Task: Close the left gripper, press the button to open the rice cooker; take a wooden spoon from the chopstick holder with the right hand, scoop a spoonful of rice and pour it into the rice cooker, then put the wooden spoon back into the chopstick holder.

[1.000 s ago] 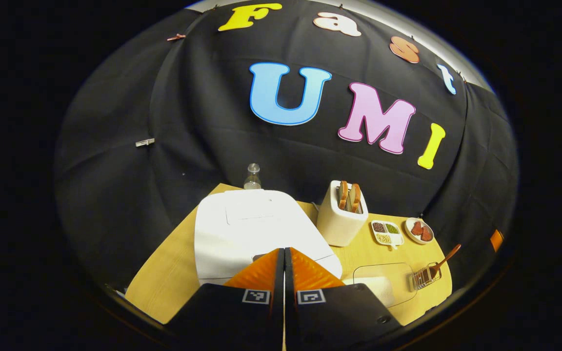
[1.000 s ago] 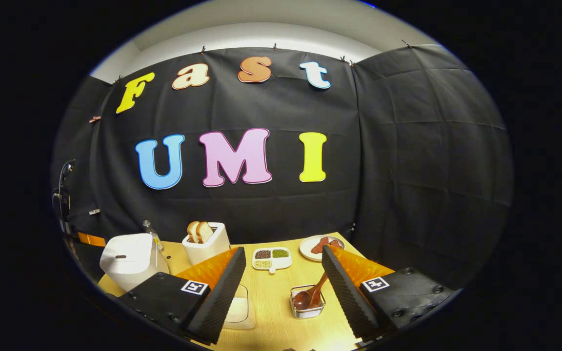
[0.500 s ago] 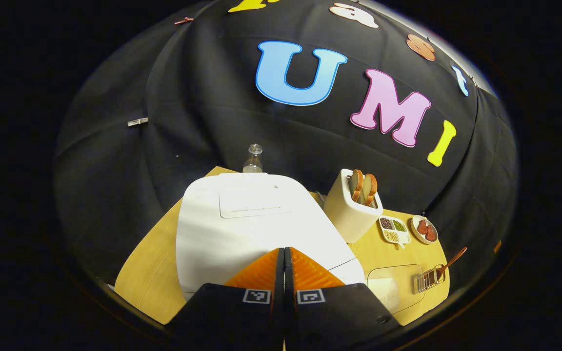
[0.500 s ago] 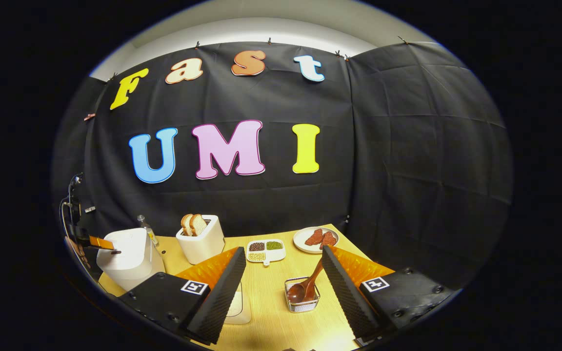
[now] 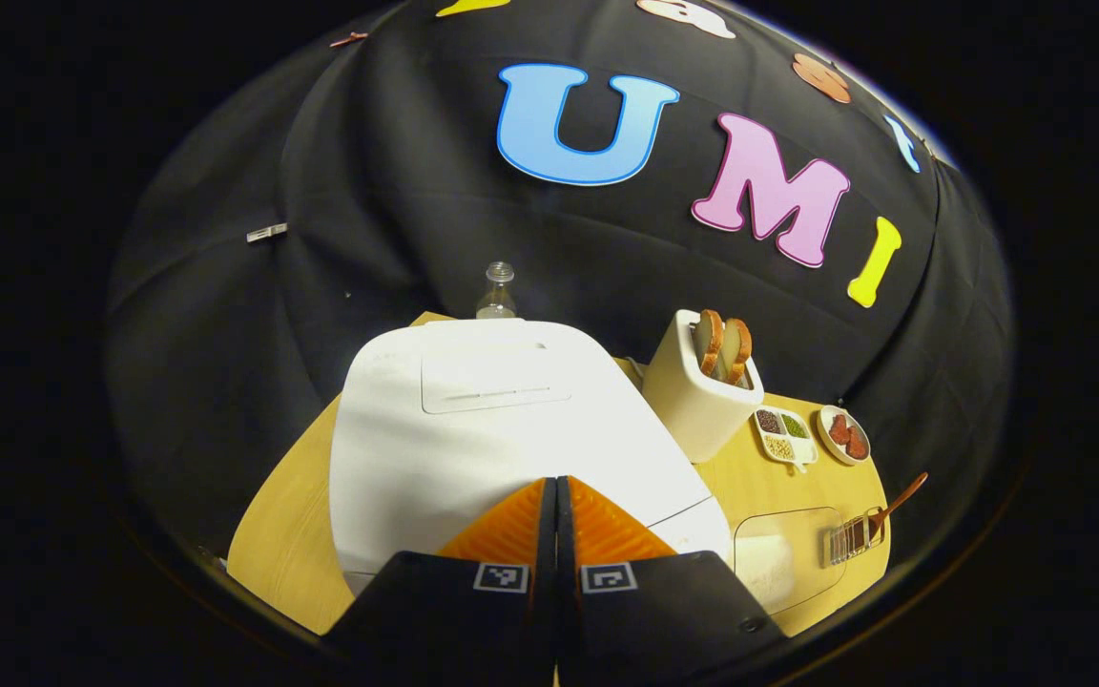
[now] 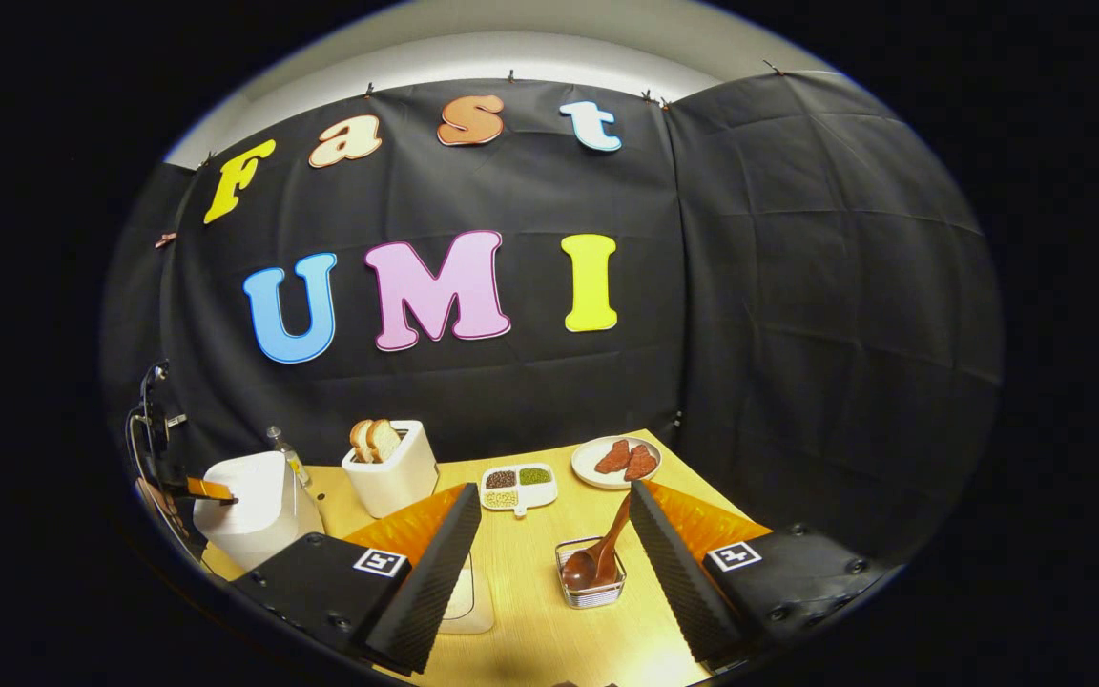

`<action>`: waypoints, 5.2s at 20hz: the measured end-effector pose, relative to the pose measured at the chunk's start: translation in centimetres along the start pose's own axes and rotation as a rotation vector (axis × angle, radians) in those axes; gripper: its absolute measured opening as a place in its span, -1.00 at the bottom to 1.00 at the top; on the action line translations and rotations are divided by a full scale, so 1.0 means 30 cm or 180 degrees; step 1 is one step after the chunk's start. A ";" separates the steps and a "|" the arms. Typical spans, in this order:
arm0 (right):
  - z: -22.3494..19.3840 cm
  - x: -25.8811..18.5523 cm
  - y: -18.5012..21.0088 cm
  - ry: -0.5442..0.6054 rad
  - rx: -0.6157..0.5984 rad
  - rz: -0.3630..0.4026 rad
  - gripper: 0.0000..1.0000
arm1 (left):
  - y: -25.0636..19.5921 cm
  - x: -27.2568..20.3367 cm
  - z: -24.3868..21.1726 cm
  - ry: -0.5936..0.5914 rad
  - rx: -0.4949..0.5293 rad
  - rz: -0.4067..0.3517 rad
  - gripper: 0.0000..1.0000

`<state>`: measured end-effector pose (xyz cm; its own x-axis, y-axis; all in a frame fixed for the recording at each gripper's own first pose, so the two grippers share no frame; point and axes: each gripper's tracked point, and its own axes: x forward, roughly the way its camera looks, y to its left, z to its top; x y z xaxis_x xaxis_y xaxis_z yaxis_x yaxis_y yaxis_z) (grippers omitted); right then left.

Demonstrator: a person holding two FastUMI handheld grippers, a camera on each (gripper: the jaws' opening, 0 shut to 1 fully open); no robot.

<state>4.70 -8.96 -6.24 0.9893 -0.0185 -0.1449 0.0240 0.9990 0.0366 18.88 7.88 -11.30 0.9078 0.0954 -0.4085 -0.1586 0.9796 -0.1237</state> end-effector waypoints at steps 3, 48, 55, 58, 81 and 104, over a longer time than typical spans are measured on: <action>0.000 0.000 0.007 0.0004 -0.0009 0.0043 0.97 | -0.005 -0.001 0.005 -0.0057 -0.0073 -0.0013 -0.87; -0.468 0.462 -0.261 0.1332 0.0510 -0.0020 0.97 | -0.627 -0.451 -0.224 -0.0524 0.0470 -0.0318 0.92; -0.546 0.607 -0.248 0.1491 0.0769 0.0105 0.86 | -0.640 -0.448 -0.302 -0.0373 0.0397 -0.0116 0.92; -0.576 0.634 -0.245 0.1550 0.0788 0.0153 0.72 | -0.654 -0.457 -0.338 -0.0308 0.0208 -0.0063 0.92; -0.250 0.493 -0.121 0.0988 0.0419 0.0134 -0.70 | -0.448 -0.587 -0.403 -0.0527 0.0051 -0.0252 0.92; -0.462 0.389 0.558 0.0981 0.0160 0.0793 -0.70 | 0.002 -0.524 -0.528 -0.0267 -0.0040 -0.0305 0.92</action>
<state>14.65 8.11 -21.01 0.8762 0.2445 -0.4152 -0.1966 0.9681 0.1552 -1.56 3.63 -19.22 0.9482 0.0165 -0.3173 -0.0740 0.9826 -0.1701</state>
